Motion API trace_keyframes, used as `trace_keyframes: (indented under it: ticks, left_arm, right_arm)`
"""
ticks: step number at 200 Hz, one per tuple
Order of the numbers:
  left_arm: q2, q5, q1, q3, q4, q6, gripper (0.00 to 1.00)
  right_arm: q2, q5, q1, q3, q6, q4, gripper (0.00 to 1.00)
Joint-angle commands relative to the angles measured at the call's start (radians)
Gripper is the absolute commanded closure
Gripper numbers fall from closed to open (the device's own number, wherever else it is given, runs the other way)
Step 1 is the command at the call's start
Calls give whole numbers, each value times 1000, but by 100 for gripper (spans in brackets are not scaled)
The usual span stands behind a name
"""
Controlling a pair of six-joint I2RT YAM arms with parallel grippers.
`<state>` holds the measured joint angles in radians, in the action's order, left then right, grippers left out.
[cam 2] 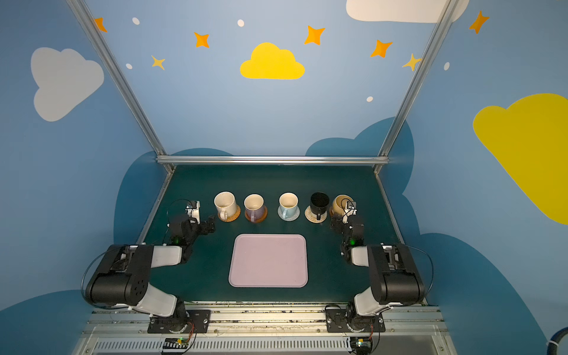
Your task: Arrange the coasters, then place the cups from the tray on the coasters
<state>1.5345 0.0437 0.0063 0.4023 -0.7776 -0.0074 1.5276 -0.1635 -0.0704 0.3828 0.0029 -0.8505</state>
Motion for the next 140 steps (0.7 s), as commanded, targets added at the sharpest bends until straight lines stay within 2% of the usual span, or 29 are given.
trace_keyframes:
  ticks: [1,16,31,50,65,77,94,105,121,140]
  left_arm:
    - [0,-11,4,10,-3,-1,0]
    - [0,-11,4,11,-3,0,0]
    - [1,-12,4,10,-4,0,0]
    - [0,-12,4,10,-5,-1,0]
    - [0,-13,4,11,-4,-1,0]
    - [0,-12,4,11,-5,0,0]
    - [0,-12,3,10,-4,1,0]
    - [1,-13,4,10,-4,-2,0]
    - [0,-11,5,11,-5,0,0]
    - [0,-11,3,10,-5,-1,0]
  right_arm:
    - [-88,-69,-31,-48,-13,-47,9]
    - [-232,-26,-49,-71,-40,50,9]
    - [-265,17,-43,-64,-48,83,10]
    - [-179,3,-37,-51,-32,46,9]
    - [-63,-21,-40,-50,-38,-77,9]
    - [-12,-28,-37,-11,-29,-36,9]
    - [-6,42,10,10,10,16,9]
    - [10,45,13,2,5,-26,9]
    - [-3,45,13,13,8,18,9]
    - [5,45,13,6,6,-7,8]
